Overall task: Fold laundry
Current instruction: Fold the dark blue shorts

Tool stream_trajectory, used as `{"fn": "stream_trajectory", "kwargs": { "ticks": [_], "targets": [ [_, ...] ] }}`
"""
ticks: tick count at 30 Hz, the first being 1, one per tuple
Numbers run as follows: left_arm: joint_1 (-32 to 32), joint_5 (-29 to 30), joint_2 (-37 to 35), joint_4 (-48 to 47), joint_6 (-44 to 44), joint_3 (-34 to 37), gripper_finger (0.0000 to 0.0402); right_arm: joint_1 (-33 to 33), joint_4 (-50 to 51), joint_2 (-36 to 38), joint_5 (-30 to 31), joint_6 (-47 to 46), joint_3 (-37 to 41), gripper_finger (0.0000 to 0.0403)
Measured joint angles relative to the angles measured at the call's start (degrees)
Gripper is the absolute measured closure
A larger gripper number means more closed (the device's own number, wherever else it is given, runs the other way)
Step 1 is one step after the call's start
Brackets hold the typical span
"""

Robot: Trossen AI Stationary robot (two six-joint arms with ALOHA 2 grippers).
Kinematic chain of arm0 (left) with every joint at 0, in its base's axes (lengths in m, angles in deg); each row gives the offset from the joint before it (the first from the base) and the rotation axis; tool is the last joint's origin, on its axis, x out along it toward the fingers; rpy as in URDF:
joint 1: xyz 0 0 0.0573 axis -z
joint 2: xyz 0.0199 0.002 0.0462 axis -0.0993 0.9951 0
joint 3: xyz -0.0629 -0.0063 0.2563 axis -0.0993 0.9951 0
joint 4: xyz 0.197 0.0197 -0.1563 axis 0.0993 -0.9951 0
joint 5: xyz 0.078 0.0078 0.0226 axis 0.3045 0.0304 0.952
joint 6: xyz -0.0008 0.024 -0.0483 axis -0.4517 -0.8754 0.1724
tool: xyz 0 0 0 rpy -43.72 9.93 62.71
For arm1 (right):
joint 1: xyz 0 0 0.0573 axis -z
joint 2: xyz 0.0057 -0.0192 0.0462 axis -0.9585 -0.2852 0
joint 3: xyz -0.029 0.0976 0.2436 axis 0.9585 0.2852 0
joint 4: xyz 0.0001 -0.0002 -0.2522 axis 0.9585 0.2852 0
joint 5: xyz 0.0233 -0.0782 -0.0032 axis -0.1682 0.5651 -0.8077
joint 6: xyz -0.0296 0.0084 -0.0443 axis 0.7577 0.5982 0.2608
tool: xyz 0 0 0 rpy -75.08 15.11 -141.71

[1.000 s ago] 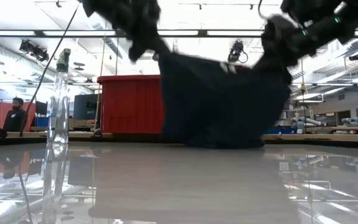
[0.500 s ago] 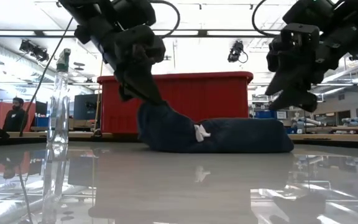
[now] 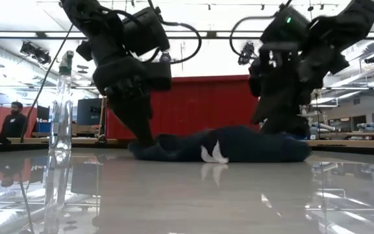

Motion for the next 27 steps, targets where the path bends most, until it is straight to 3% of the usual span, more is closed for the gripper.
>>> {"fn": "stream_trajectory", "kwargs": {
  "ticks": [5,9,17,23,27],
  "targets": [
    [0.95,0.0,-0.07,0.03,3.01,0.0,0.0386,-10.18,1.51,1.9,3.55,-5.74,-0.73,0.0255],
    [2.31,0.09,-0.07,0.02,3.46,-0.01,0.0386,-14.11,7.14,3.12,7.64,-6.24,-0.64,0.0252],
    [3.81,-2.06,-1.18,0.05,4.16,-0.96,0.0377,-8.34,7.73,6.17,16.73,1.66,-0.71,0.0231],
    [3.48,-1.69,-1.18,-1.31,2.45,-0.96,0.0305,-1.41,5.49,1.67,10.74,11.62,-0.64,0.0193],
    [3.5,-1.61,-1.54,-2.99,2.38,-0.96,0.025,0.46,3.45,-0.92,7.66,14.95,-0.64,0.0189]
  ]
}}
